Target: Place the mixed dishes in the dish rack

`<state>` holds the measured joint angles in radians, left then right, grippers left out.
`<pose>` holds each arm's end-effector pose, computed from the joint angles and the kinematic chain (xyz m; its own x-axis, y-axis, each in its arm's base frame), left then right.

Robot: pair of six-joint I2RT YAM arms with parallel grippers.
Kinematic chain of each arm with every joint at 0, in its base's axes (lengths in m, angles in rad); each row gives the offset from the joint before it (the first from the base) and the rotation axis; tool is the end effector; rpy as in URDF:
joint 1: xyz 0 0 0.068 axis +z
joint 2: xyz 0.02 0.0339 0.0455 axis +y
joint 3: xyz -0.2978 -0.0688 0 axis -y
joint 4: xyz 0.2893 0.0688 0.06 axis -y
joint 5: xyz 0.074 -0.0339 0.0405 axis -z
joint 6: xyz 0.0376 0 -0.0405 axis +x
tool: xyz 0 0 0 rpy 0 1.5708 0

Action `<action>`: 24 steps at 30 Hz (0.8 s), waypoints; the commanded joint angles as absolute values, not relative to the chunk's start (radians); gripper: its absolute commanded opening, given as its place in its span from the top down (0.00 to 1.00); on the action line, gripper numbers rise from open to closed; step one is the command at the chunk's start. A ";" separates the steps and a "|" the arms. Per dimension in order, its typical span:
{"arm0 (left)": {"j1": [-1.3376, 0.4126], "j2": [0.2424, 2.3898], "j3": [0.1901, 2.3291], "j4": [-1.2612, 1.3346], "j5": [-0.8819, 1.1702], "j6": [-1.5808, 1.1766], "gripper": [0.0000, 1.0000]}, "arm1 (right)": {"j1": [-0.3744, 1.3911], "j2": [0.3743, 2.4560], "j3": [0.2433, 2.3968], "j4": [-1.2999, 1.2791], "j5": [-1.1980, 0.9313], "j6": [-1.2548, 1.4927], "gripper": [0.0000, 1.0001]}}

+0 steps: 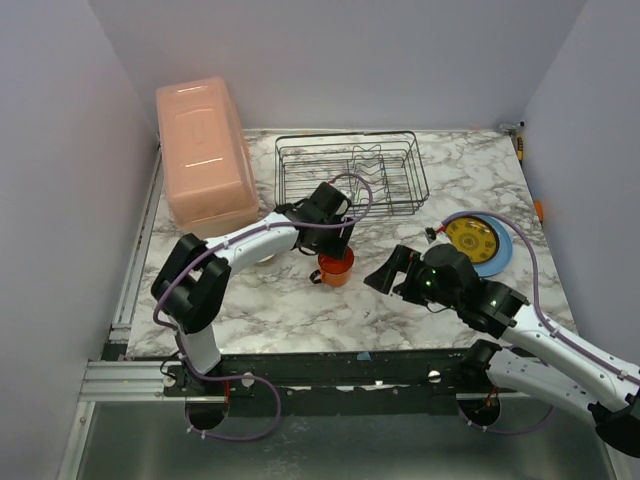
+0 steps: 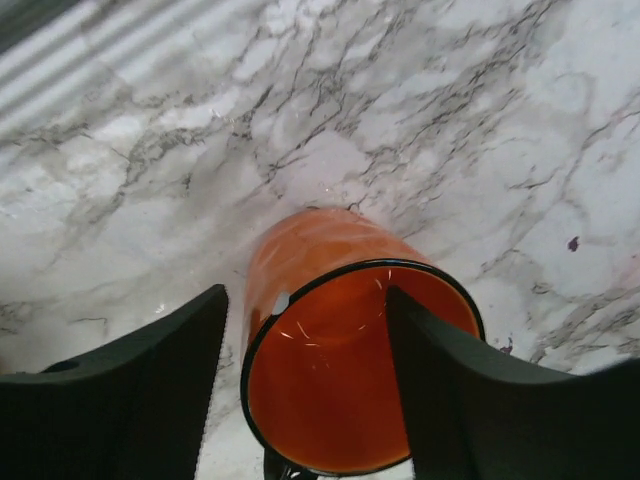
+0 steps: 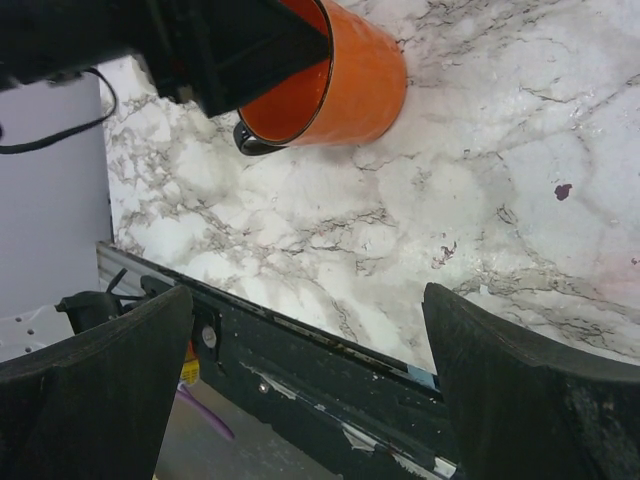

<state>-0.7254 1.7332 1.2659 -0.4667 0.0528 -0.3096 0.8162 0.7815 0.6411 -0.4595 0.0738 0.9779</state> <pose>0.3128 -0.2800 0.2409 -0.7820 0.2867 -0.5534 0.4701 0.8544 -0.2216 0.1359 0.1405 0.2792 -0.7841 0.3735 -0.4957 -0.0620 0.7476 0.6613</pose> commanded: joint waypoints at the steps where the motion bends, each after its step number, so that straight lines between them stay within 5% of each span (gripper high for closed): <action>1: -0.755 1.790 1.256 -0.525 0.045 -0.271 0.44 | 0.812 0.761 0.626 -0.488 0.104 0.985 0.00; 8: -0.778 1.749 1.222 -0.548 -0.096 -0.385 0.95 | 0.812 0.795 0.634 -0.489 0.106 0.973 0.00; 13: -0.733 1.544 1.137 -0.482 -0.004 -0.484 1.00 | 0.812 0.818 0.634 -0.483 0.095 0.969 0.00; 18: -0.575 1.319 0.973 -0.238 0.389 -0.663 1.00 | 0.811 0.825 0.623 -0.445 0.058 0.963 0.00; 24: -0.462 1.169 0.739 0.290 0.707 -1.013 1.00 | 0.812 0.834 0.566 -0.095 -0.288 0.925 0.00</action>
<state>-0.4908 1.2270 0.8570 -0.1665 0.3771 -0.7082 0.8150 0.8227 0.6098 -0.3672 -0.0212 0.9565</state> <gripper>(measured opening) 0.111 0.998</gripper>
